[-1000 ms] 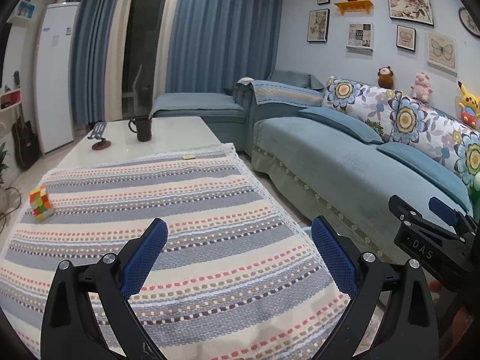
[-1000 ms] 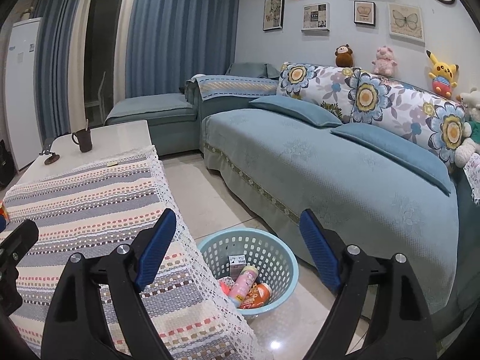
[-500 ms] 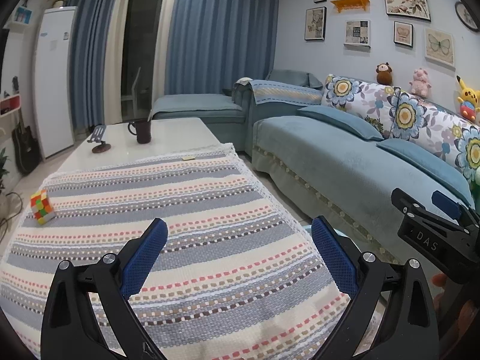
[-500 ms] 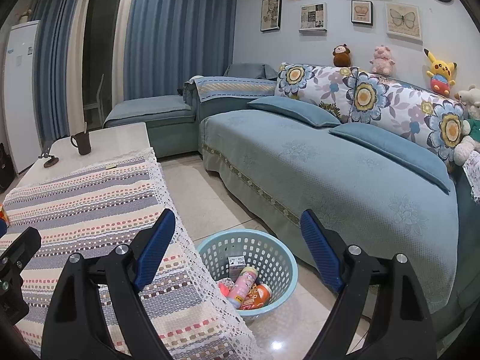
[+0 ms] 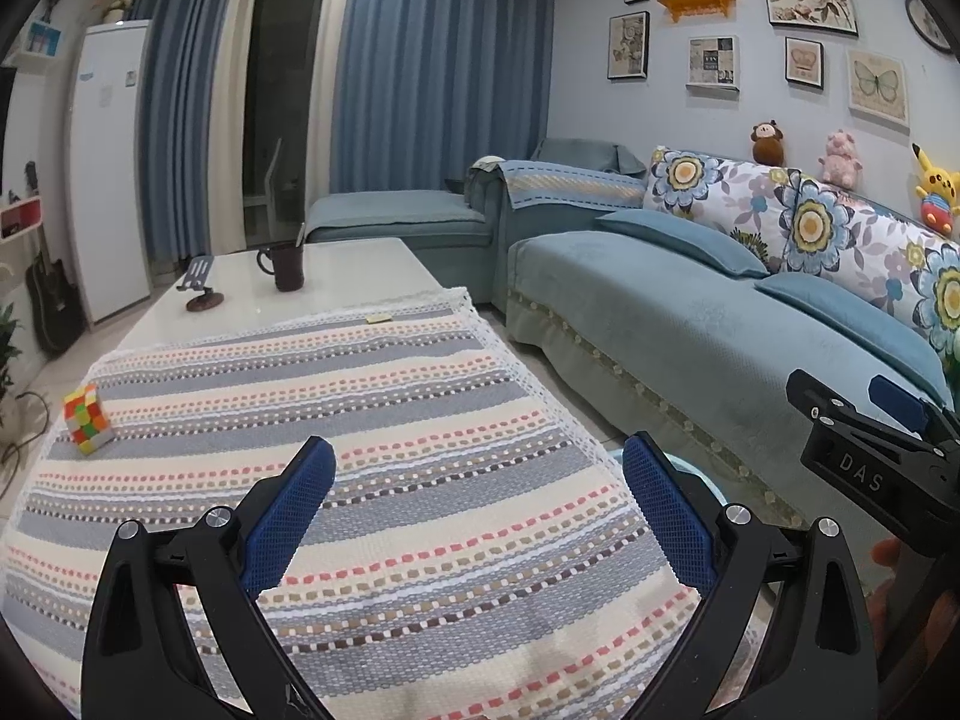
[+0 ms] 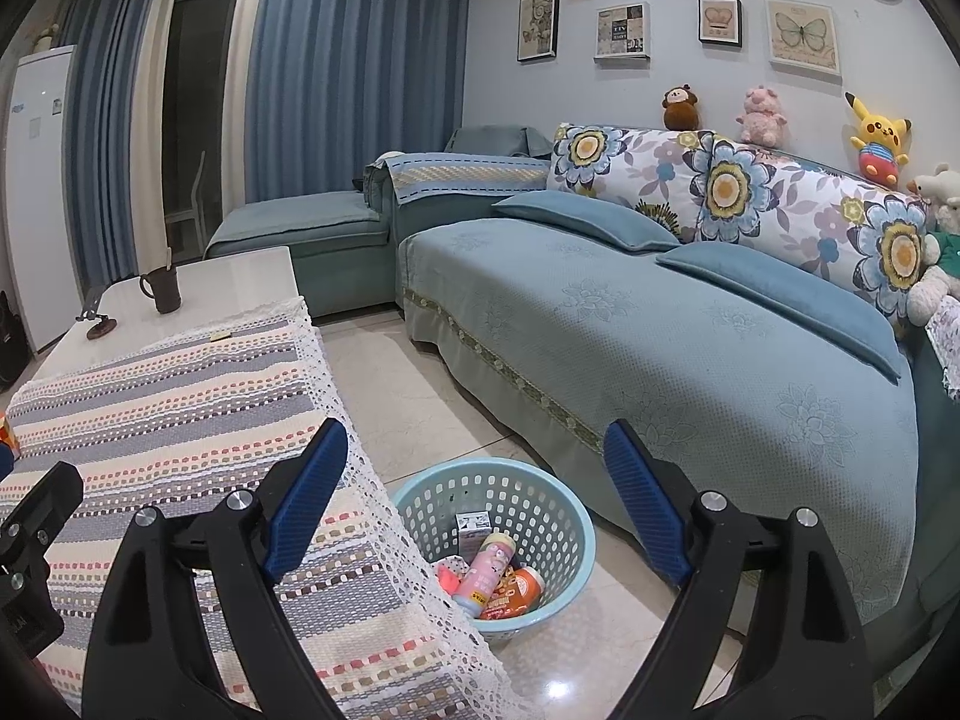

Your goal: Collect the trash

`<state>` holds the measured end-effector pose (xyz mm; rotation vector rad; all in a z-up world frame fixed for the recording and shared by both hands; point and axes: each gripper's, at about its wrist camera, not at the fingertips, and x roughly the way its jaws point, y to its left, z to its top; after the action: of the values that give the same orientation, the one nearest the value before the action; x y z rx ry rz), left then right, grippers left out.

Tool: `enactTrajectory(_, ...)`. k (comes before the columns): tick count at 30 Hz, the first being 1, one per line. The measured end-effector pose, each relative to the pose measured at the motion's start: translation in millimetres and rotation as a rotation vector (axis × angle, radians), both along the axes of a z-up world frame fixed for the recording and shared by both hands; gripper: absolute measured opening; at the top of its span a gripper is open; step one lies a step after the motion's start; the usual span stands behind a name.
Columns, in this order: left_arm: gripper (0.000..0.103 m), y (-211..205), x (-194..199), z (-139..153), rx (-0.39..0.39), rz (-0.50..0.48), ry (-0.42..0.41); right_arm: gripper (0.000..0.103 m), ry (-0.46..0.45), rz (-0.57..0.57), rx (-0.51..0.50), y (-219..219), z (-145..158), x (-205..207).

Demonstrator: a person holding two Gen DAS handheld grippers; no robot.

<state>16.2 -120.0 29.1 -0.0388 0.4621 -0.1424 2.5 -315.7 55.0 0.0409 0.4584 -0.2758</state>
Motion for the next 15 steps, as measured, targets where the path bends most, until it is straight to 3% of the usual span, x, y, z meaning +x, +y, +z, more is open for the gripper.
enactTrajectory(15,0.094,0.1,1.3,-1.1,0.002,0.001,0.004,0.083,0.007,0.006,-0.002,2.1,-1.8,3.0)
